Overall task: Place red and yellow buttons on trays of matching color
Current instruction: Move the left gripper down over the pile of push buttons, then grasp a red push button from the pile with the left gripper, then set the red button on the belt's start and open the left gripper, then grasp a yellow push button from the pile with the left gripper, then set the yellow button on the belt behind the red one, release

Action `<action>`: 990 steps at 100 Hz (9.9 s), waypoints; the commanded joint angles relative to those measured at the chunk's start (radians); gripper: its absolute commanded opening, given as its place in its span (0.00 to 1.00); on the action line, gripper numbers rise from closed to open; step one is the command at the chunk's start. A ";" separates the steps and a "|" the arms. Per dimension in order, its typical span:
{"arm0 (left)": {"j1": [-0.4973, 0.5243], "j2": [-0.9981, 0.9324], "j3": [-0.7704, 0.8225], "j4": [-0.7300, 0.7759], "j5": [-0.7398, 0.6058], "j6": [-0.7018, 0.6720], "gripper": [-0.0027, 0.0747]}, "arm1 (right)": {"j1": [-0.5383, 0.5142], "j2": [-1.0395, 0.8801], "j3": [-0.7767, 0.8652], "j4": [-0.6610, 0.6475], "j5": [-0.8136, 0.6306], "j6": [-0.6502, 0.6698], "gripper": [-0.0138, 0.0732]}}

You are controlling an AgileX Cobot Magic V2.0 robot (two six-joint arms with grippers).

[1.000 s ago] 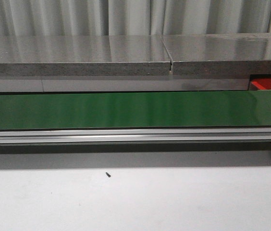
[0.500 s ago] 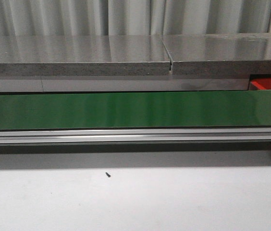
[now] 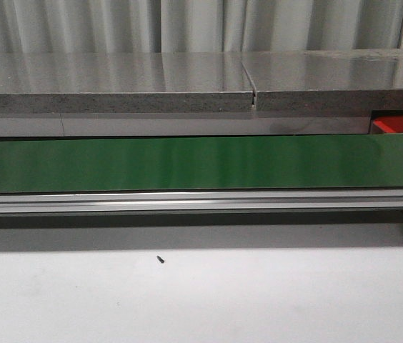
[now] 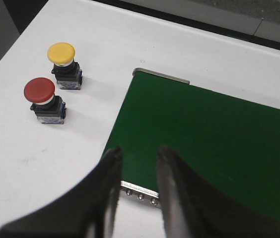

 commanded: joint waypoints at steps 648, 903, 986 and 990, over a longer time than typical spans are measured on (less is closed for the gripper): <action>0.209 1.059 -0.974 -0.208 0.226 -0.070 0.40 | -0.002 0.009 -0.025 -0.004 -0.072 -0.012 0.03; -0.244 0.336 -0.449 -0.137 0.190 0.175 0.01 | -0.002 0.009 -0.025 -0.004 -0.065 -0.012 0.03; -0.649 -0.068 -0.140 0.269 -0.008 -0.223 0.01 | -0.002 0.009 -0.025 -0.004 -0.065 -0.012 0.03; -0.649 -0.104 -0.112 0.264 -0.008 -0.223 0.01 | -0.002 0.009 -0.025 -0.004 -0.068 -0.012 0.03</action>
